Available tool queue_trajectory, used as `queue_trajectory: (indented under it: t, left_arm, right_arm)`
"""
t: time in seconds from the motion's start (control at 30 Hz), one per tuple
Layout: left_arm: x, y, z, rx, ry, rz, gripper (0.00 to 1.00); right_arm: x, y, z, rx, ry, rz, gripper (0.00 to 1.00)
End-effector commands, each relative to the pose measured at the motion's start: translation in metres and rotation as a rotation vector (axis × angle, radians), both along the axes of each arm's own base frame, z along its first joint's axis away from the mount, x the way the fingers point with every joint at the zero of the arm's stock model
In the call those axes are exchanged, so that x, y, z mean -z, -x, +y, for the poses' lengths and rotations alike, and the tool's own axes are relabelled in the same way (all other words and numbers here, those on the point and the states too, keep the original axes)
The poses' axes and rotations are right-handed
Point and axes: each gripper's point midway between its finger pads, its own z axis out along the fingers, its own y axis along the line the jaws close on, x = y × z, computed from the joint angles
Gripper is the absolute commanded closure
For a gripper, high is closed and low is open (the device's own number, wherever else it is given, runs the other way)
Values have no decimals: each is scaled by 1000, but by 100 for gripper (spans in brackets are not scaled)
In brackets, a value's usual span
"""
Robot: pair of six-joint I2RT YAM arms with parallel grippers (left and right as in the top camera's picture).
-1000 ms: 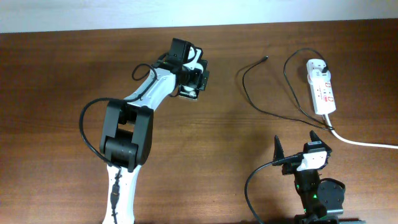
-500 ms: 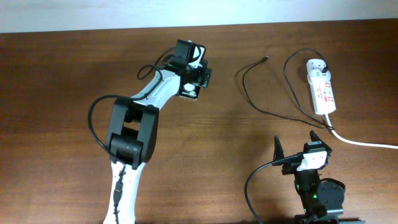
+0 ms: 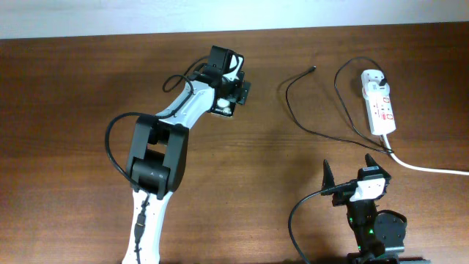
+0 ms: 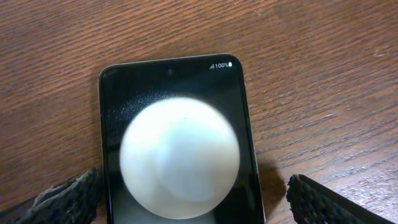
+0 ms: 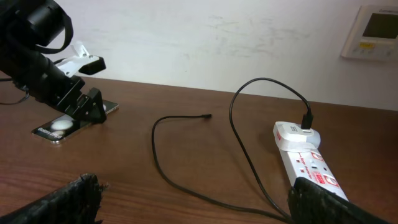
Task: Plug charger to phone and switch on socket
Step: 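Move the left gripper over the black phone on the table, then lower the left gripper and close it on the phone's sides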
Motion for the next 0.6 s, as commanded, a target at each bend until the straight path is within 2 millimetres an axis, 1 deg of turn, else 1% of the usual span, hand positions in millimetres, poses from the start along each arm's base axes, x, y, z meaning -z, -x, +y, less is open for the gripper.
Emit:
queue_trajectory:
  t: [0.0, 0.03, 0.17, 0.3, 0.43, 0.57]
  left_arm:
    - [70, 31, 19, 1, -92, 157, 1]
    - [70, 33, 19, 28, -107, 156, 1]
    - [72, 35, 22, 21, -124, 167, 1]
    - [74, 40, 24, 22, -130, 185, 11]
    - [77, 47, 27, 23, -143, 218, 16]
    - [83, 55, 30, 23, -154, 245, 16]
  right_arm:
    - [2, 0, 0, 0, 7, 0, 1]
    - [2, 0, 0, 0, 7, 0, 1]
    - [2, 0, 0, 0, 7, 0, 1]
    - [2, 0, 0, 0, 7, 0, 1]
    - [2, 0, 0, 0, 7, 0, 1]
    - [2, 0, 0, 0, 7, 0, 1]
